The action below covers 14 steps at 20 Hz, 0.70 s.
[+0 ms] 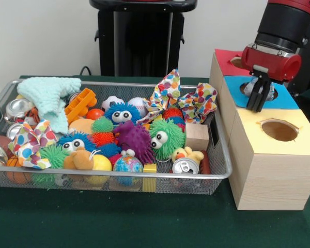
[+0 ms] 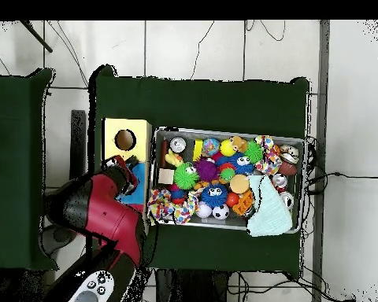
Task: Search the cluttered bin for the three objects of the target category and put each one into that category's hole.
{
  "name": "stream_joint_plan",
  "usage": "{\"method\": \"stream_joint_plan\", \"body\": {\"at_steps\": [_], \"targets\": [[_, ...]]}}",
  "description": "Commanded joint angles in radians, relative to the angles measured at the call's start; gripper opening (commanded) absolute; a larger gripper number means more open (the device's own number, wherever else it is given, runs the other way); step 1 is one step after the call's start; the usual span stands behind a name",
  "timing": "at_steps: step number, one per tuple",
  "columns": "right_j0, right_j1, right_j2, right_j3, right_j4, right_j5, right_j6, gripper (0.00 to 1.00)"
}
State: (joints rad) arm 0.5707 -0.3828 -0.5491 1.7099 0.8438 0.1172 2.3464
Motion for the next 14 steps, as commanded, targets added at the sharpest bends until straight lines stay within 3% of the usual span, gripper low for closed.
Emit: {"method": "stream_joint_plan", "body": {"at_steps": [1, 14], "targets": [[0.014, 0.024, 0.151, 0.062, 0.06, 0.003, 0.289, 0.0], [0.025, 0.013, 0.16, 0.071, 0.09, 0.019, 0.285, 0.0]]}}
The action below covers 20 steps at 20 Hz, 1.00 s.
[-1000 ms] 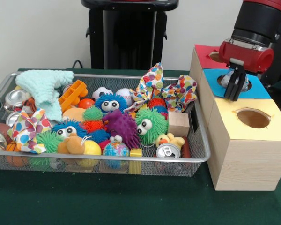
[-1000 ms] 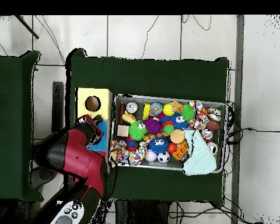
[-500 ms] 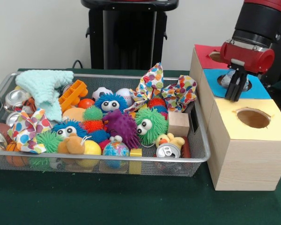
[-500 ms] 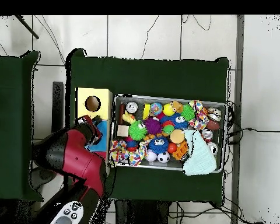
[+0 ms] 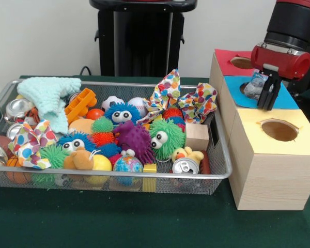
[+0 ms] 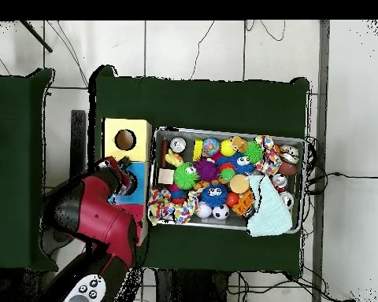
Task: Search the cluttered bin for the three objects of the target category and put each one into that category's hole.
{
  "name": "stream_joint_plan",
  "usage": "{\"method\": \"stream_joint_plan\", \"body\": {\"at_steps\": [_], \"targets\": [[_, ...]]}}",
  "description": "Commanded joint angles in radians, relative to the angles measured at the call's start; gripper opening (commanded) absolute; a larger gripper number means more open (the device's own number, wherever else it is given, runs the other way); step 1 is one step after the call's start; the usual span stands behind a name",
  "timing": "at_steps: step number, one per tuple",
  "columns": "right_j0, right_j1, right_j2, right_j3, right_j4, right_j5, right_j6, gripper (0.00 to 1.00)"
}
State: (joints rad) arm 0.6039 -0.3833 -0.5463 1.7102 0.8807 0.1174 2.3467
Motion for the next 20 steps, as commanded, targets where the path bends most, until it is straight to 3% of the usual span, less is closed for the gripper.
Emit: {"method": "stream_joint_plan", "body": {"at_steps": [1, 9, 14, 20], "targets": [[-0.013, 0.011, 0.164, 0.074, 0.052, 0.013, 0.28, 0.0], [-0.01, 0.016, 0.151, 0.07, 0.055, 0.029, 0.273, 0.0], [0.039, 0.072, 0.047, 0.017, 0.029, 0.186, 0.305, 0.0], [0.056, 0.086, 0.004, 0.022, 0.009, 0.248, 0.31, 0.0]]}}
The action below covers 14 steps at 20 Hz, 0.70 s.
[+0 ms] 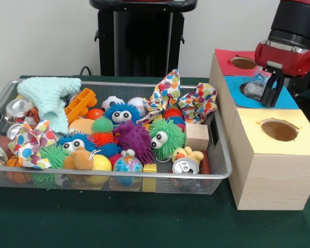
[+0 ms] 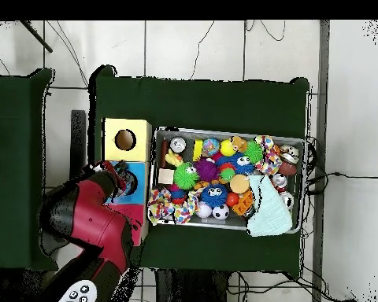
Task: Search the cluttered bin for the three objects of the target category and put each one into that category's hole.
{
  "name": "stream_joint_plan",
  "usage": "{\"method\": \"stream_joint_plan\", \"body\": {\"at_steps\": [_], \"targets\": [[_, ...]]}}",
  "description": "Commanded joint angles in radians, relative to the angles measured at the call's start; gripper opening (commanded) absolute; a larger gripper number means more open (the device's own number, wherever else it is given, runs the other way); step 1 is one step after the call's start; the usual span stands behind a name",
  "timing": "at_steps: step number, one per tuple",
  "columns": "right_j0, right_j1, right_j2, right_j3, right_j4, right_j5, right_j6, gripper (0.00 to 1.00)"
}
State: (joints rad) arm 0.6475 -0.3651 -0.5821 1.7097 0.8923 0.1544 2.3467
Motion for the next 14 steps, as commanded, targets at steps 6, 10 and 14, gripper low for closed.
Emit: {"method": "stream_joint_plan", "body": {"at_steps": [6, 10, 14], "targets": [[0.026, 0.071, 0.02, 0.03, -0.002, 0.238, 0.321, 0.0], [0.025, 0.069, 0.025, 0.034, 0.005, 0.23, 0.316, 0.0], [0.031, 0.065, 0.015, 0.034, 0.002, 0.233, 0.314, 0.0]]}}
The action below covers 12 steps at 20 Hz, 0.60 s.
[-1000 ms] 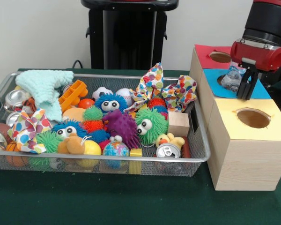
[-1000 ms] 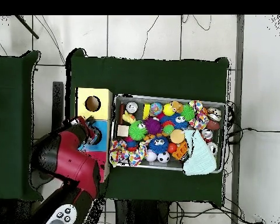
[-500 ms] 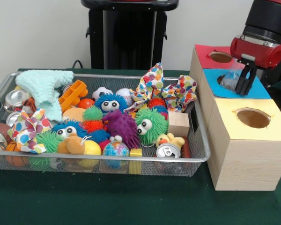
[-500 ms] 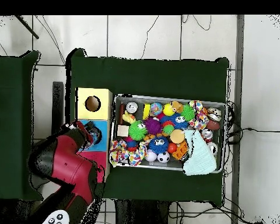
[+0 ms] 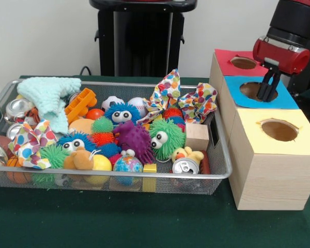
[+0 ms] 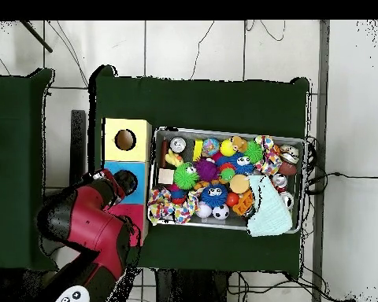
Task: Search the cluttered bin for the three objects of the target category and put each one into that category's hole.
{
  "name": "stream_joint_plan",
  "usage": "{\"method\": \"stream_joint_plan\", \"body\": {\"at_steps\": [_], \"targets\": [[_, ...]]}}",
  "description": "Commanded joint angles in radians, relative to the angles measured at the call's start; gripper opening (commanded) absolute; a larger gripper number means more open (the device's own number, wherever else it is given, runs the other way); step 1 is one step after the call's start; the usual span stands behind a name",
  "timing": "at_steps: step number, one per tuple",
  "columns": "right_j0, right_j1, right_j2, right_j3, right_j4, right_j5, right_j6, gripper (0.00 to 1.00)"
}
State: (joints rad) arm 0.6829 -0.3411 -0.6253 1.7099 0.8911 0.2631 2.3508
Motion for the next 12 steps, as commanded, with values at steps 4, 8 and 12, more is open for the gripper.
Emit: {"method": "stream_joint_plan", "body": {"at_steps": [4, 8, 12], "targets": [[0.01, -0.002, -0.017, 0.022, -0.038, 0.159, 0.263, 0.0], [0.011, -0.036, -0.049, 0.024, -0.064, 0.196, 0.225, 0.0], [0.008, -0.035, -0.061, 0.023, -0.074, 0.194, 0.2, 0.0]]}}
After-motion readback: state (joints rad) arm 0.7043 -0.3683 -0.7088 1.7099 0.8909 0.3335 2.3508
